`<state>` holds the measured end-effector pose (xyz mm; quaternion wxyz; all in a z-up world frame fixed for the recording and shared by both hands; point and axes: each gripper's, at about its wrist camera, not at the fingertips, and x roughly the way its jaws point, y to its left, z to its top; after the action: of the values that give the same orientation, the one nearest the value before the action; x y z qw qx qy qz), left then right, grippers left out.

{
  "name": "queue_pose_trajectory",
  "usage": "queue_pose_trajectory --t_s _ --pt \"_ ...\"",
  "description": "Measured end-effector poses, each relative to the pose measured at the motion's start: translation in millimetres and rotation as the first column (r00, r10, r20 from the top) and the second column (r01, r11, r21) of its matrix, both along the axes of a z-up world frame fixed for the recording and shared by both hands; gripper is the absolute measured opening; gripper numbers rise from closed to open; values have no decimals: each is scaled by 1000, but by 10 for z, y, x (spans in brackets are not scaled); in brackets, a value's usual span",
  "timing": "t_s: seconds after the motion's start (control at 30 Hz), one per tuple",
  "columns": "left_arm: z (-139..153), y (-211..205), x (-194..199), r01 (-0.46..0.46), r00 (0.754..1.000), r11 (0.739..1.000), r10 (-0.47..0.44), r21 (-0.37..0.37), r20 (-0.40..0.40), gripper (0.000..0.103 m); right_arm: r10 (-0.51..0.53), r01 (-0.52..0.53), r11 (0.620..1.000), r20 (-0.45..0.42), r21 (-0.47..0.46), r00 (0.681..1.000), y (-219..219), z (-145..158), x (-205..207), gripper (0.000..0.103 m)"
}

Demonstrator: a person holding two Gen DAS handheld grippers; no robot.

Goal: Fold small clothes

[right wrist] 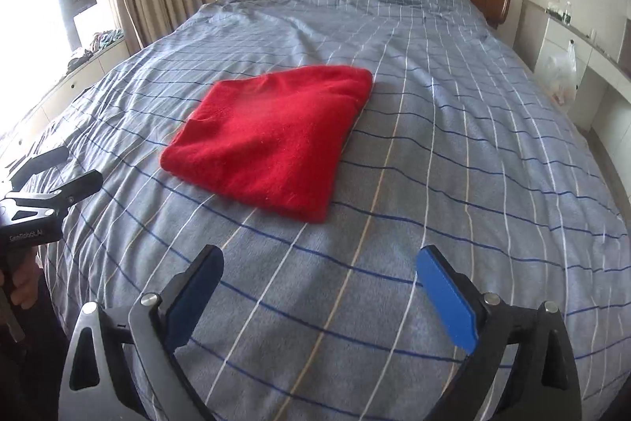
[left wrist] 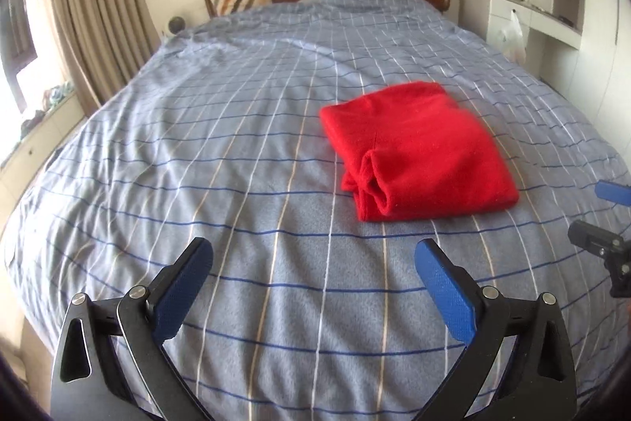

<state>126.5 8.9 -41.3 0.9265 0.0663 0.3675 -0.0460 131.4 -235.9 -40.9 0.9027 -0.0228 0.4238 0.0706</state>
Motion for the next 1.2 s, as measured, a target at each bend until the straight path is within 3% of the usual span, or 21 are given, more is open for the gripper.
queue_pose_trajectory --t_s 0.07,0.23,0.37,0.57,0.7,1.1,1.2 --pt "87 -21 -69 -25 1000 1000 25 -15 9 102 -8 8 1000 25 -8 1000 42 127 -156 98" --pt "202 -130 -347 -95 993 994 90 60 79 102 -5 6 1000 69 -14 998 157 324 -413 101" --pt "233 -174 -471 -76 997 995 75 61 19 103 -21 23 999 78 -22 997 217 413 -587 101" --pt "261 -216 -644 -84 996 992 84 97 12 103 -35 37 999 79 -20 996 305 507 -794 102" --pt "248 -176 -684 -68 996 996 71 54 -56 103 -44 46 999 67 -21 997 380 528 -922 102" --pt "520 -149 -991 -58 997 998 59 36 -42 103 -38 38 999 24 24 999 498 794 -1100 102" --pt "508 -171 -1016 -54 997 997 57 59 -50 103 -55 55 998 25 -33 998 531 804 -1155 102"
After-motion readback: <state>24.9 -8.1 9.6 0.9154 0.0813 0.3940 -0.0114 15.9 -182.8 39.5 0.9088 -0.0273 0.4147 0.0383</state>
